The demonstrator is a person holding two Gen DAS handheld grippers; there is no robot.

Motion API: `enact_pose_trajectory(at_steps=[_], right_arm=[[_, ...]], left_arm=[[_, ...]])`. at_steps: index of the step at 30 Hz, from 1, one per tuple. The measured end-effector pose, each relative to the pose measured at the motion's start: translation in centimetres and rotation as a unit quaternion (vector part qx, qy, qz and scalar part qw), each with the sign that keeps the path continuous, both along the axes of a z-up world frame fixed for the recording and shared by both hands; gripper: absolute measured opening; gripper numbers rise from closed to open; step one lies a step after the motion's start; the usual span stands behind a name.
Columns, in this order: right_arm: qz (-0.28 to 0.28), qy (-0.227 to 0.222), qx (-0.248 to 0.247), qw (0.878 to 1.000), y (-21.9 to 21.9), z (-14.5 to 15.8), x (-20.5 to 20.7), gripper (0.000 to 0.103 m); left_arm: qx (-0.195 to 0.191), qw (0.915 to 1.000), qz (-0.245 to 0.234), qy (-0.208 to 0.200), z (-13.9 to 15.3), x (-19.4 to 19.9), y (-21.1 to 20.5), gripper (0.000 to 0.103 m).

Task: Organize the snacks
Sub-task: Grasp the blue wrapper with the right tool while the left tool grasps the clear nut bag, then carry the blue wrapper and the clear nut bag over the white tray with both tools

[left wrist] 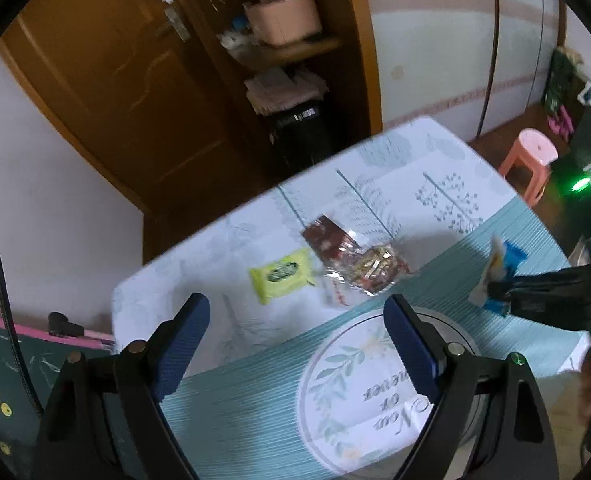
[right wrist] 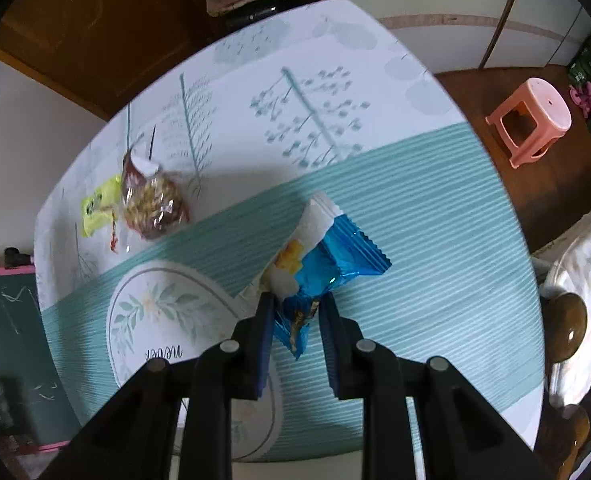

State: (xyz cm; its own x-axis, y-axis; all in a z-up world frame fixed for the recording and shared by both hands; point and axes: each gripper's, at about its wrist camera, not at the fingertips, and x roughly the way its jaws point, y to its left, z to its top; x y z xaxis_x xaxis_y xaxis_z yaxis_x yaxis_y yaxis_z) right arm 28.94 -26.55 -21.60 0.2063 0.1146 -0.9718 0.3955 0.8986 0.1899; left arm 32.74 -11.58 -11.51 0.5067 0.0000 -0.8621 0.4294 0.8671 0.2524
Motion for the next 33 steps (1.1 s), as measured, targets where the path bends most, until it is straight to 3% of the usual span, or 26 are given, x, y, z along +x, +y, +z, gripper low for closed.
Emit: enact_pose_trajectory(at_steps=[5, 12, 26, 33], right_arm=[[-0.001, -0.013, 0.008, 1.000, -2.4, 0.3, 0.1, 0.022], [0.010, -0.024, 0.022, 0.999, -3.3, 0.1, 0.4, 0.022], [0.047, -0.038, 0.032, 0.998, -3.0, 0.0, 0.8, 0.022], [0.056, -0.034, 0.041, 0.997, -2.8, -0.5, 0.8, 0.022]], left_arm=[[-0.020, 0.9964, 0.025, 0.078, -4.5, 2.5, -2.4, 0.088], [-0.063, 0.9852, 0.083, 0.136, -8.5, 4.6, -3.6, 0.088], [-0.058, 0.9734, 0.153, 0.161, -13.5, 7.0, -4.3, 0.088], [-0.084, 0.9681, 0.161, 0.172, -14.3, 7.3, -4.1, 0.085]])
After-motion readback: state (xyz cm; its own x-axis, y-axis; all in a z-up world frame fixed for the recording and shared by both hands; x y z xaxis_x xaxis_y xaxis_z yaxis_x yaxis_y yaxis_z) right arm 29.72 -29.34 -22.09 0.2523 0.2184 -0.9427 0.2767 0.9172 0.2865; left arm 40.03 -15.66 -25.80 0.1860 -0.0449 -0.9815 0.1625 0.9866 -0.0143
